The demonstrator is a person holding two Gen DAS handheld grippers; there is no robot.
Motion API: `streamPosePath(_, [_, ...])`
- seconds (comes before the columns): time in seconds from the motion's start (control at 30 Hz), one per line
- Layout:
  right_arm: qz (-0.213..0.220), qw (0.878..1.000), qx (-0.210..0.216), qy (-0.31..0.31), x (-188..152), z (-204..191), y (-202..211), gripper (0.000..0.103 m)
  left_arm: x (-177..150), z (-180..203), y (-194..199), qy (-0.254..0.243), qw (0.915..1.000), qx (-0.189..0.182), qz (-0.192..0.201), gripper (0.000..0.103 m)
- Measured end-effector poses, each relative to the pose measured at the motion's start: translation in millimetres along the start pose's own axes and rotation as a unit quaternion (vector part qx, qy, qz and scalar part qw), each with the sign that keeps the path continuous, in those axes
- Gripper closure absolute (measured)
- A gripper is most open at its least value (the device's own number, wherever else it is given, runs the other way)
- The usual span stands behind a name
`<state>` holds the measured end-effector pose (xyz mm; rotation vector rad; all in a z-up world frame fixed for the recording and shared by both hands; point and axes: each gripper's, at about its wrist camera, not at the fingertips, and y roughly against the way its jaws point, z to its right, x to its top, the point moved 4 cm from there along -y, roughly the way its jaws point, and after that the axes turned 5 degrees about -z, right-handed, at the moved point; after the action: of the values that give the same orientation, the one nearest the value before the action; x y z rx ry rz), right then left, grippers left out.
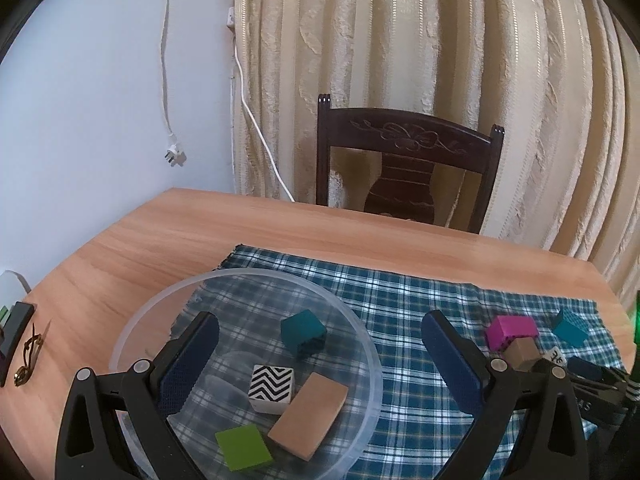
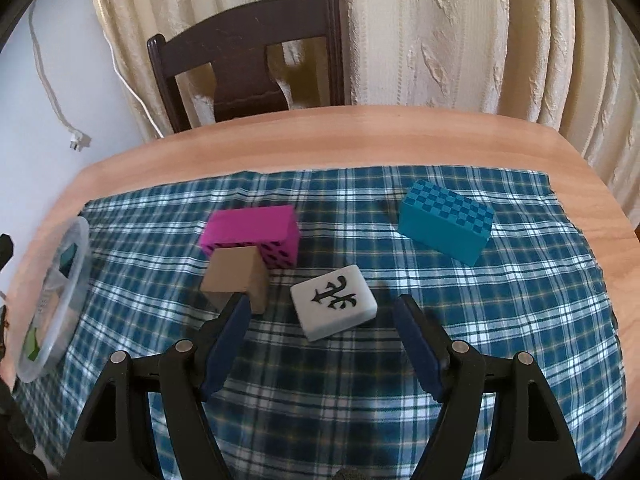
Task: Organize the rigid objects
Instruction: 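Move the right gripper to the white glyph block and close on it, then lift the white glyph block with the right gripper while the left gripper grasps the tan cube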
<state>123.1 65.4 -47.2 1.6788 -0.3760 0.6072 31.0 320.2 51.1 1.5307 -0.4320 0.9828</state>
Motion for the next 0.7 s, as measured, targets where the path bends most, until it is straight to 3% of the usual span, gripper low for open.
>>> streamPosePath(0.27, [-0.011,1.000,-0.006,0.006,-2,2,-8,0.034,-3,6,-2,-0.009,0.9999,-0.008,-0.005,0.000])
streamPosePath(0.33, [-0.010,1.000,-0.005,0.005,-2,2,-8,0.038,-4,7,-3,-0.011,0.9999,-0.008,-0.007,0.000])
streamPosePath(0.43, [-0.009,1.000,-0.012,0.003,0,3,-9,0.055,-5,9,-4,-0.015,0.9998,-0.009,-0.007,0.000])
streamPosePath(0.7, [-0.011,1.000,-0.007,-0.003,-1,7,-6,0.057,-7,14,-5,-0.021,0.9996,-0.012,-0.011,0.000])
